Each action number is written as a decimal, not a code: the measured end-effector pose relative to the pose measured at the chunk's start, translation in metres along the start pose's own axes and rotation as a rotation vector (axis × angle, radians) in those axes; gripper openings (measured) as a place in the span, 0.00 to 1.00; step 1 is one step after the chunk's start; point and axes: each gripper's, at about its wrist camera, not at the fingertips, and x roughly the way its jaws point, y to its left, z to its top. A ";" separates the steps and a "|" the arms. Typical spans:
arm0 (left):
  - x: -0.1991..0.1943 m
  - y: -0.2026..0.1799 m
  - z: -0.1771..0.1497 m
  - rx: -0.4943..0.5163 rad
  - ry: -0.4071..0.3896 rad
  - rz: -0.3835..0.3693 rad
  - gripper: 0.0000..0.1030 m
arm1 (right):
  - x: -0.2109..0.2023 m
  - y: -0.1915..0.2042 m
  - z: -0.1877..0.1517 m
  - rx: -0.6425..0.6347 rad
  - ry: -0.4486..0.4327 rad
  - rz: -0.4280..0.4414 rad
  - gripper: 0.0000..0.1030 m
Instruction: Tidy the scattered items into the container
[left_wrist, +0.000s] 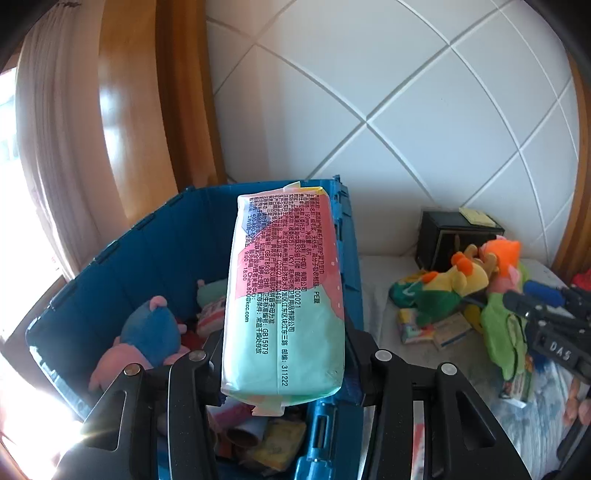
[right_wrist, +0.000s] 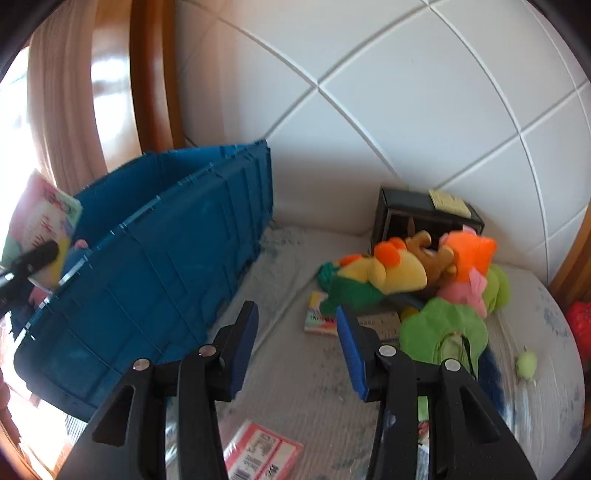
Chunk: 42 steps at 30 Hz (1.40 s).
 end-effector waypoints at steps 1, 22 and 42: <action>-0.002 -0.008 0.000 0.015 -0.014 -0.003 0.44 | 0.009 -0.004 -0.007 0.019 0.031 -0.007 0.42; 0.039 -0.131 -0.108 0.230 0.250 -0.226 0.44 | 0.071 -0.016 -0.123 0.150 0.394 0.100 0.74; 0.049 -0.101 -0.139 0.226 0.294 -0.291 0.43 | 0.080 0.009 -0.160 0.165 0.402 -0.024 0.75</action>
